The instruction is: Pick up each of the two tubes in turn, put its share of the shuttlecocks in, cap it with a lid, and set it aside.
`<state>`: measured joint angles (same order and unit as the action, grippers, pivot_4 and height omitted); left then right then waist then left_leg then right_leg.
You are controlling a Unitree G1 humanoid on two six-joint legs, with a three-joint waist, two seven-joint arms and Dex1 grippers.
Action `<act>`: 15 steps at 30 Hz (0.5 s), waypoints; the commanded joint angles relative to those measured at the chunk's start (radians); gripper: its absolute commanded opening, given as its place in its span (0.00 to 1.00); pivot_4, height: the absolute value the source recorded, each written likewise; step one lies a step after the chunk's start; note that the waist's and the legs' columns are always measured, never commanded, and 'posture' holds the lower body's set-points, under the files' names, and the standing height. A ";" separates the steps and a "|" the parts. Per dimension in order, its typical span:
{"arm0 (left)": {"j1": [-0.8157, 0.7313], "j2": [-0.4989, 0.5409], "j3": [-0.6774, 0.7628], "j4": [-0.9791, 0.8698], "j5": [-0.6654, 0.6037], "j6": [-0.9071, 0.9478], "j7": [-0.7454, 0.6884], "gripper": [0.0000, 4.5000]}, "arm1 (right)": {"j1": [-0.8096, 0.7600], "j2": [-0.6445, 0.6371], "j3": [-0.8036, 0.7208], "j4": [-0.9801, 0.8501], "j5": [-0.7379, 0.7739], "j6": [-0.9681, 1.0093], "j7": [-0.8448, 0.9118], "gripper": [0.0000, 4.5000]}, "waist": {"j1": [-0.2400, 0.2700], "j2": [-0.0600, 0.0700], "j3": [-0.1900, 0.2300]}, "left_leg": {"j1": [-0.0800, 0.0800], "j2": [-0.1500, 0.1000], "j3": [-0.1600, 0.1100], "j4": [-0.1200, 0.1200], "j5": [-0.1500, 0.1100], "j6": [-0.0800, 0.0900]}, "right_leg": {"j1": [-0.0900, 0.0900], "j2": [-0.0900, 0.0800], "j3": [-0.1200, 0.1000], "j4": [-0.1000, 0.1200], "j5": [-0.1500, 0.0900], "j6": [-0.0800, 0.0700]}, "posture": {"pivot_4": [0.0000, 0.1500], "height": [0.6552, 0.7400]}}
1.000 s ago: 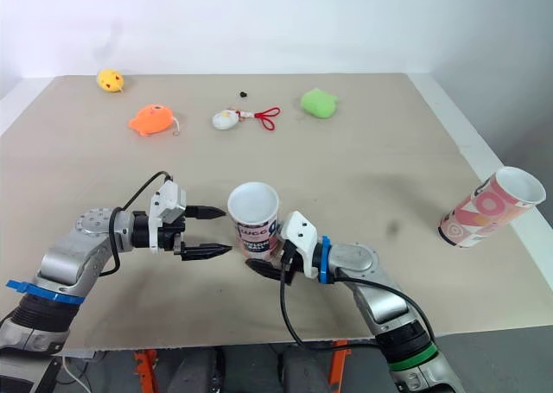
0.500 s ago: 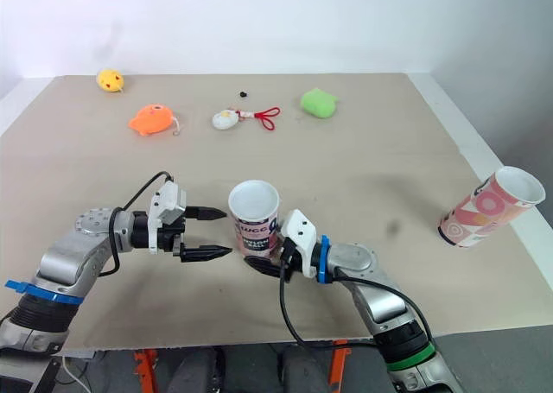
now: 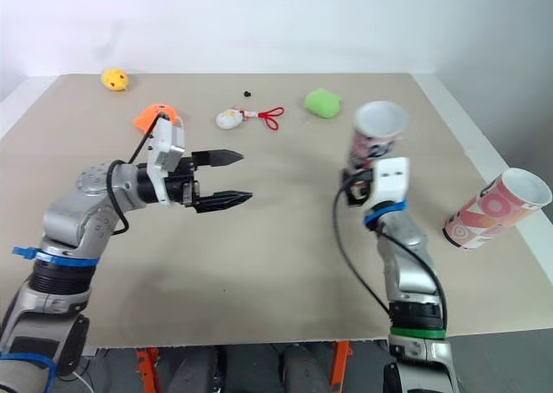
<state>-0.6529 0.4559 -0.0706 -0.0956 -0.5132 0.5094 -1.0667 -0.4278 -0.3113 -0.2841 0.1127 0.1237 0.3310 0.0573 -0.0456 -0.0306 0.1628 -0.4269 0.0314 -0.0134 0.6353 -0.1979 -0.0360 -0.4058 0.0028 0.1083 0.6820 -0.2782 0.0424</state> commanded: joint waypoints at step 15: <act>-0.007 -0.031 -0.054 -0.013 0.032 -0.035 0.021 1.00 | -0.007 0.018 -0.142 0.116 0.086 0.100 -0.161 0.94 | -0.004 0.002 -0.001 | 0.002 0.000 0.002 0.000 -0.001 0.001 | 0.001 0.000 0.002 0.000 0.001 0.001 | 1.00 1.00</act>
<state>-0.6586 0.4168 -0.1397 -0.0858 -0.4806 0.4853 -1.0471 -0.4541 -0.3038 -0.4259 0.2597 0.1958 0.4126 -0.1081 -0.0491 -0.0283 0.1620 -0.4250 0.0310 -0.0115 0.6353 -0.1984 -0.0347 -0.4044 0.0029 0.1106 0.6819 -0.2774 0.0437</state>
